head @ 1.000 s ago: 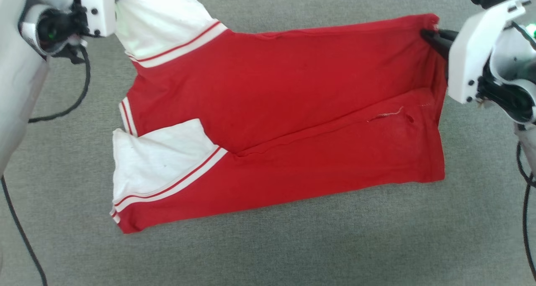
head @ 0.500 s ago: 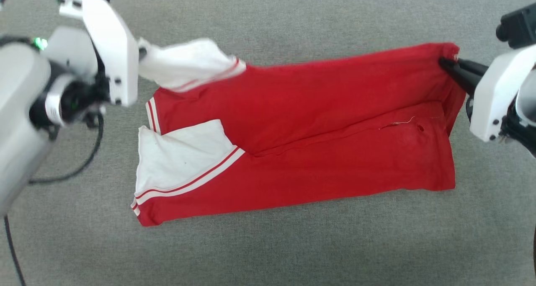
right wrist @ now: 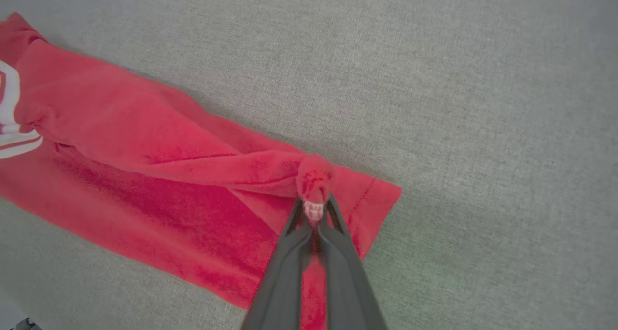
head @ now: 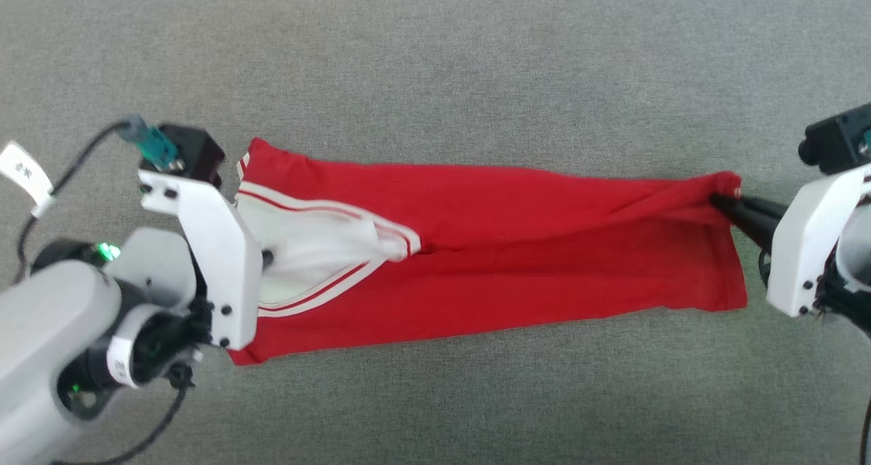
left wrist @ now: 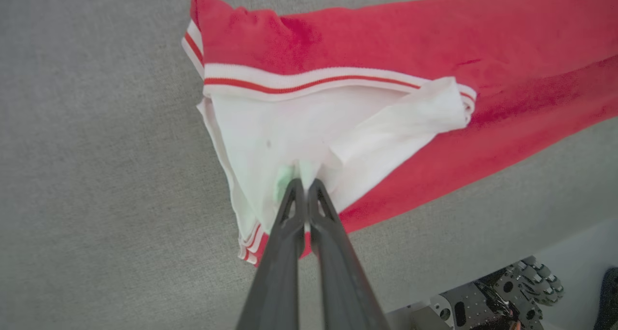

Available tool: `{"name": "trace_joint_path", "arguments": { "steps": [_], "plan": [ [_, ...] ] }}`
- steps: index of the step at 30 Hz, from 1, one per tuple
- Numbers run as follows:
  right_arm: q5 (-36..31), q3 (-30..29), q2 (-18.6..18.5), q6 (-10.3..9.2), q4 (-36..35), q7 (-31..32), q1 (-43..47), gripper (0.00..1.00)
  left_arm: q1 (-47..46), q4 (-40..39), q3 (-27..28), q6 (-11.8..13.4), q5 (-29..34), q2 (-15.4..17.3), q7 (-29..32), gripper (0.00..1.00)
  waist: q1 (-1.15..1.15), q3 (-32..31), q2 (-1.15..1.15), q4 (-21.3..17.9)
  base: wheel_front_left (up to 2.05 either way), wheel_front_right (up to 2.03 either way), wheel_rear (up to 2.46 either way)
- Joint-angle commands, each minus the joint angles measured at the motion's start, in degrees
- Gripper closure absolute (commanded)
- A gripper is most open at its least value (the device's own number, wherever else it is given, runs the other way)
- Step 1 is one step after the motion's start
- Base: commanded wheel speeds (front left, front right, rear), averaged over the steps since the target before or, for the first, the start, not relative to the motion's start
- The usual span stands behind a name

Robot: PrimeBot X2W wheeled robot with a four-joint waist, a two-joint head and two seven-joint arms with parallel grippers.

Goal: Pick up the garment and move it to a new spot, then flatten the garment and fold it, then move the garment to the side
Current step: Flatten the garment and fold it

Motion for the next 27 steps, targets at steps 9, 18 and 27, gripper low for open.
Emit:
{"name": "trace_joint_path", "arguments": {
  "steps": [9,18,27],
  "plan": [
    [-1.13,1.36,4.46,-0.05,6.55,-0.76,0.77,0.67,6.61,9.22,-1.01,-3.95,-3.44,-4.80,-4.25,1.00,0.00,0.70,0.00,0.00,0.00,0.00,0.00],
    [-0.07,1.61,5.23,-0.04,8.81,-0.59,0.02,0.00,7.72,16.09,1.08,-10.35,-1.45,-7.23,-13.67,0.00,0.00,-0.35,0.00,0.08,0.00,0.00,0.00],
    [0.71,-4.90,5.92,-0.05,6.96,5.20,2.35,0.00,12.33,13.62,4.90,-13.26,0.44,-5.81,-27.56,0.00,0.00,-1.23,0.00,0.06,0.00,0.00,0.00]
  ]
}}
